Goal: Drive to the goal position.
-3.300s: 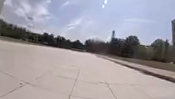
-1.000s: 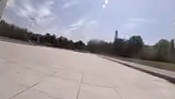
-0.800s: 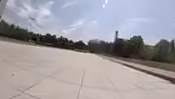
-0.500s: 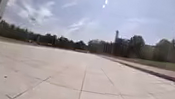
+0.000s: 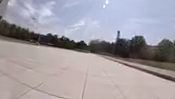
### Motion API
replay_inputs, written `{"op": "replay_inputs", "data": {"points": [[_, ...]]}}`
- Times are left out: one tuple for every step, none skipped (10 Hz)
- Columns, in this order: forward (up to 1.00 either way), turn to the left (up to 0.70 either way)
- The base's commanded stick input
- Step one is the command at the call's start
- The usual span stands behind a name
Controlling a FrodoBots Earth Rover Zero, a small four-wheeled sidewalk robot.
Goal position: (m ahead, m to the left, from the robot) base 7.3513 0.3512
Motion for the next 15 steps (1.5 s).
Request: {"op": "replay_inputs", "data": {"points": [[0.7,-0.09],[0.7,-0.1],[0.7,-0.1],[0.7,-0.1],[0.7,-0.1],[0.7,-0.1],[0.7,-0.11],[0.7,-0.11],[0.7,-0.11],[0.7,-0.11],[0.7,-0.11],[0.7,-0.11],[0.7,-0.11],[0.7,-0.11],[0.7,-0.11]]}}
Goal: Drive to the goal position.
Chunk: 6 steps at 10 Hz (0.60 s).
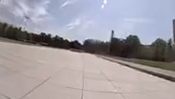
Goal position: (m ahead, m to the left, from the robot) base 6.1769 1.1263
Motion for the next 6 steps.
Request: {"op": "replay_inputs", "data": {"points": [[0.7,-0.11],[0.7,0.05],[0.7,0.23],[0.7,0.31],[0.7,0.35],[0.7,0.35]]}}
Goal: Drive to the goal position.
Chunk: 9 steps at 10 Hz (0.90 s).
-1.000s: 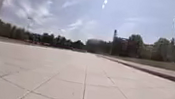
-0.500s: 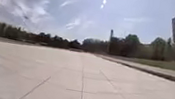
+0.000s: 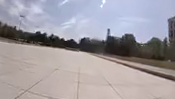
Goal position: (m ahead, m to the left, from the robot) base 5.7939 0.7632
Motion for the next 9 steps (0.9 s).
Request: {"op": "replay_inputs", "data": {"points": [[0.7,0.35],[0.7,0.23],[0.7,0.05],[0.7,0.0],[0.7,0.0],[0.7,0.0],[0.7,0.0],[0.7,0.0],[0.7,0.0]]}}
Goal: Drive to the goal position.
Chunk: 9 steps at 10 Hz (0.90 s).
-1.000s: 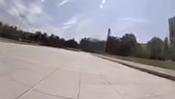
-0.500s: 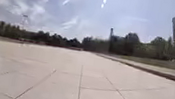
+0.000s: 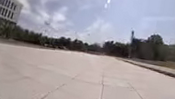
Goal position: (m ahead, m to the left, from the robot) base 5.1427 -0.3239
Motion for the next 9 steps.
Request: {"op": "replay_inputs", "data": {"points": [[0.7,0.0],[0.7,0.0],[0.7,0.0],[0.7,-0.02],[0.7,-0.12],[0.7,-0.31],[0.7,-0.35],[0.7,-0.23],[0.7,-0.05]]}}
